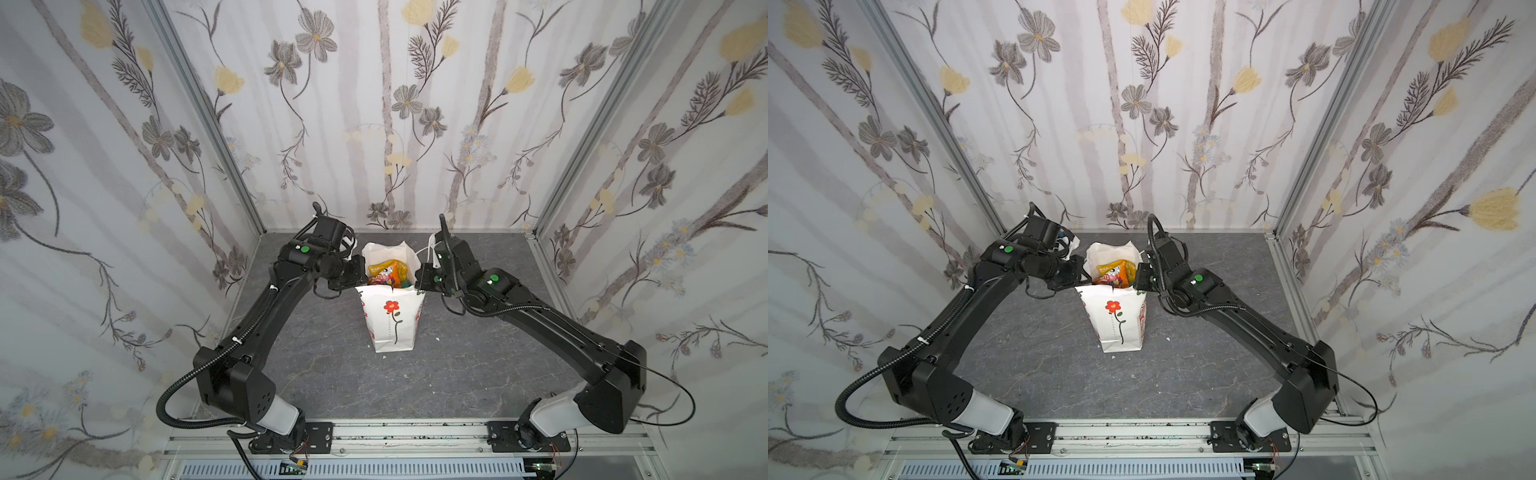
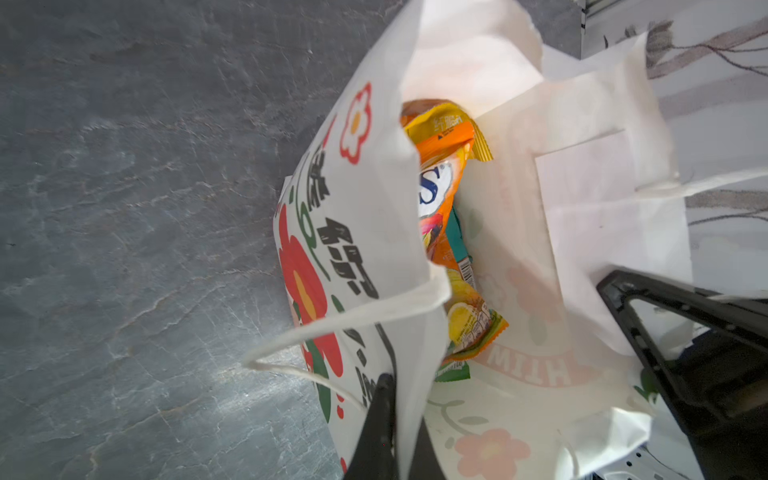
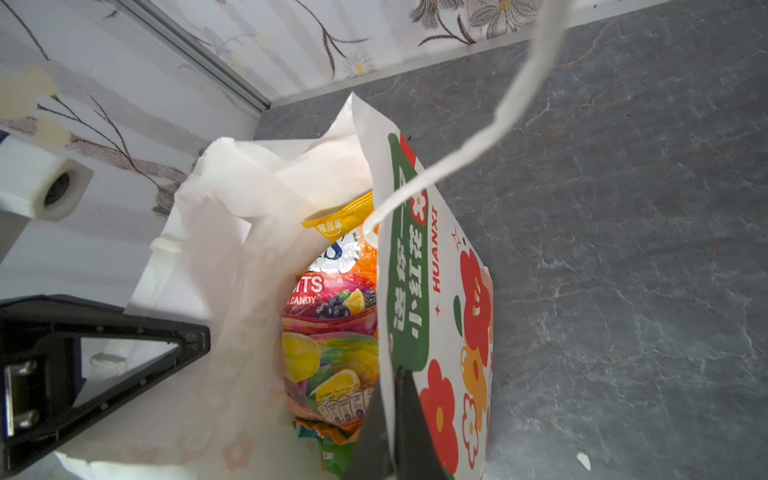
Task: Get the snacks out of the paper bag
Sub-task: 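Grasp the bag rim with both grippers and pull it nearer the robot, then release the bag with both grippers and raise them above it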
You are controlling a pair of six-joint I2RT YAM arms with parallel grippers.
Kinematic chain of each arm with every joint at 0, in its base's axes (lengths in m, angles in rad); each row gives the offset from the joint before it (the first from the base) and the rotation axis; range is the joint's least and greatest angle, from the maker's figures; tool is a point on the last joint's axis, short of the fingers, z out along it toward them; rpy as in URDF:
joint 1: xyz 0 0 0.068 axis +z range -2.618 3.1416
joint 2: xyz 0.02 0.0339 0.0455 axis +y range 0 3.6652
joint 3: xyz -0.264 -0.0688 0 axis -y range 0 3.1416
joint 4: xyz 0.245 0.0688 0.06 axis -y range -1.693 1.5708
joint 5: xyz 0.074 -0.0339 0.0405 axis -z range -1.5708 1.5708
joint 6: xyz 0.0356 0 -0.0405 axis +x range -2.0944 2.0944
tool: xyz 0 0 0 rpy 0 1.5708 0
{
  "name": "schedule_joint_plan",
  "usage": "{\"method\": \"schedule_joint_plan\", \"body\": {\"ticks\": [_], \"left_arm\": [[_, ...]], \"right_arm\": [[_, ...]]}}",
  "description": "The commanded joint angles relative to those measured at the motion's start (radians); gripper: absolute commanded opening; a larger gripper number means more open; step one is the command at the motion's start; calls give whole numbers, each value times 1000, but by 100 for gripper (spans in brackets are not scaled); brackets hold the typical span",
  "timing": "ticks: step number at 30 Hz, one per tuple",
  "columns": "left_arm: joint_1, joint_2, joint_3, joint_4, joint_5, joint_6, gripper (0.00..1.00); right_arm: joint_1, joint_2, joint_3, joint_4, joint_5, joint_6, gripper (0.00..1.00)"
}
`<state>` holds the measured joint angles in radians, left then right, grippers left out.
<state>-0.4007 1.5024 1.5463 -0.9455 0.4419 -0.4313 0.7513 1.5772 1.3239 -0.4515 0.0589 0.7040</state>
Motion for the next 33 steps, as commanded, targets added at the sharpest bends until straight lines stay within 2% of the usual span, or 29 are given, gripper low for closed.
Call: {"method": "schedule_joint_plan", "body": {"ticks": [1, 5, 9, 14, 19, 23, 26, 33], "left_arm": [[-63, -49, -55, 149, -12, -74, 0], [-144, -78, -128, 148, -28, -86, 0], [-185, -127, -180, 130, -83, -97, 2], [-201, -192, -238, 154, -108, -124, 26], [-202, -236, -252, 165, -117, -132, 36], [-205, -281, -221, 127, -148, -119, 40], [-210, -309, -153, 59, -200, -105, 40], [-295, -290, 96, -52, -324, -65, 41]], "right_arm": [[12, -124, -123, 134, 4, 48, 0], [49, -267, -288, 187, 2, 101, 0], [70, -332, -378, 194, 5, 125, 3], [70, -358, -400, 156, 27, 125, 19], [71, -392, -381, 131, 48, 122, 37], [71, -429, -338, 85, 73, 118, 49], [70, -471, -293, 37, 113, 112, 55], [105, -563, -190, -10, 147, 74, 58]]}}
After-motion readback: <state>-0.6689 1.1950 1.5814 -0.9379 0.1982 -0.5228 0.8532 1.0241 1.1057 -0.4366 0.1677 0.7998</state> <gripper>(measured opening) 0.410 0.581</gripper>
